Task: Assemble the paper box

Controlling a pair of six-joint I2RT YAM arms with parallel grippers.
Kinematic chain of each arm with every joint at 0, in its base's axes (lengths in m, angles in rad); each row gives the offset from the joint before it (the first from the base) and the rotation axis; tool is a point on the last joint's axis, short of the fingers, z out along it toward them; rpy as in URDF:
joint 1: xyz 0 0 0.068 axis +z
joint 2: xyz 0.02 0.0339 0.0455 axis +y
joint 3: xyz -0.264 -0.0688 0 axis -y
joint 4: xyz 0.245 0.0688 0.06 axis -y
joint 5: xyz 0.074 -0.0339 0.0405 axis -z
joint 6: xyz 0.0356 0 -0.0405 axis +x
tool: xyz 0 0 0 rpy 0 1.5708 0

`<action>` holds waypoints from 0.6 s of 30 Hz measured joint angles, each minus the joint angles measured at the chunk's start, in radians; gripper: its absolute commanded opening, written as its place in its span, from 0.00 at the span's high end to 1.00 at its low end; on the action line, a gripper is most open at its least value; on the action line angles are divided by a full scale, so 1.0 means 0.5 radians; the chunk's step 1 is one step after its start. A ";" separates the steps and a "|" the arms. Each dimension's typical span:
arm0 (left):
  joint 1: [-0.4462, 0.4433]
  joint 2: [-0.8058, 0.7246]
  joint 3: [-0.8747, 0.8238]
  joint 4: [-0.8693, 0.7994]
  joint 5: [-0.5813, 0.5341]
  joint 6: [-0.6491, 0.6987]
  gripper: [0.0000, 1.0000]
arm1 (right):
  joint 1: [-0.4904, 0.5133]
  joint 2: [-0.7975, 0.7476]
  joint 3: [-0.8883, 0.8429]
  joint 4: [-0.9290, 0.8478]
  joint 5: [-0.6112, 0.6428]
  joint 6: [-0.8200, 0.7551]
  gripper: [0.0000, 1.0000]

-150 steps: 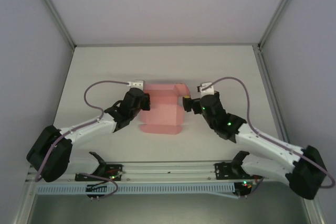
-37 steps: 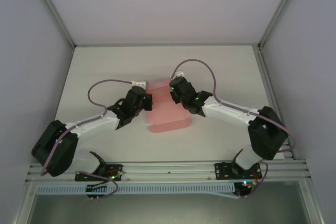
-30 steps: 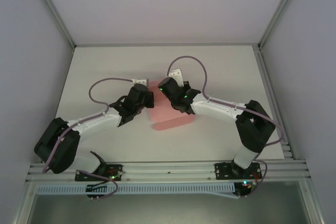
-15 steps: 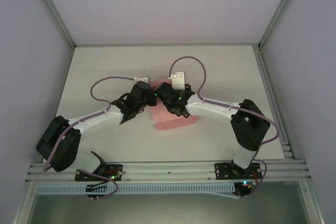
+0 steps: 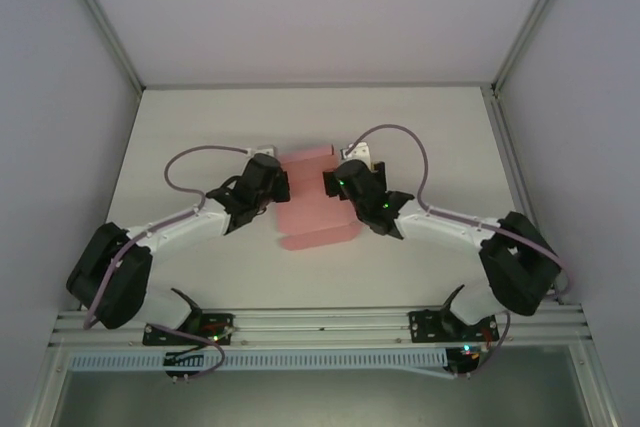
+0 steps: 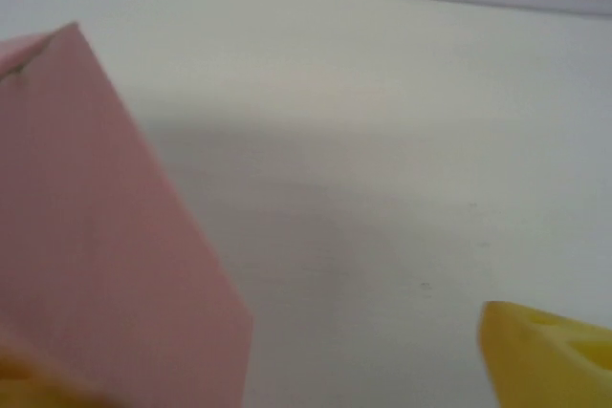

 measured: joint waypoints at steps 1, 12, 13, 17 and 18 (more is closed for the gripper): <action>0.004 -0.005 0.000 -0.002 -0.007 0.021 1.00 | -0.003 -0.049 -0.028 0.041 -0.108 -0.026 0.00; 0.094 0.105 0.579 -0.472 0.346 1.246 1.00 | -0.085 -0.890 -0.170 -0.099 -0.457 0.118 0.00; 0.094 0.140 0.686 -0.556 0.381 1.412 1.00 | -0.127 -0.954 -0.170 -0.169 -0.457 0.163 0.00; 0.059 0.272 1.019 -0.965 0.397 2.058 1.00 | -0.324 -1.132 -0.170 -0.538 -0.473 0.318 0.00; 0.042 0.312 1.089 -1.077 0.374 2.193 1.00 | -0.362 -1.154 -0.172 -0.623 -0.471 0.349 0.00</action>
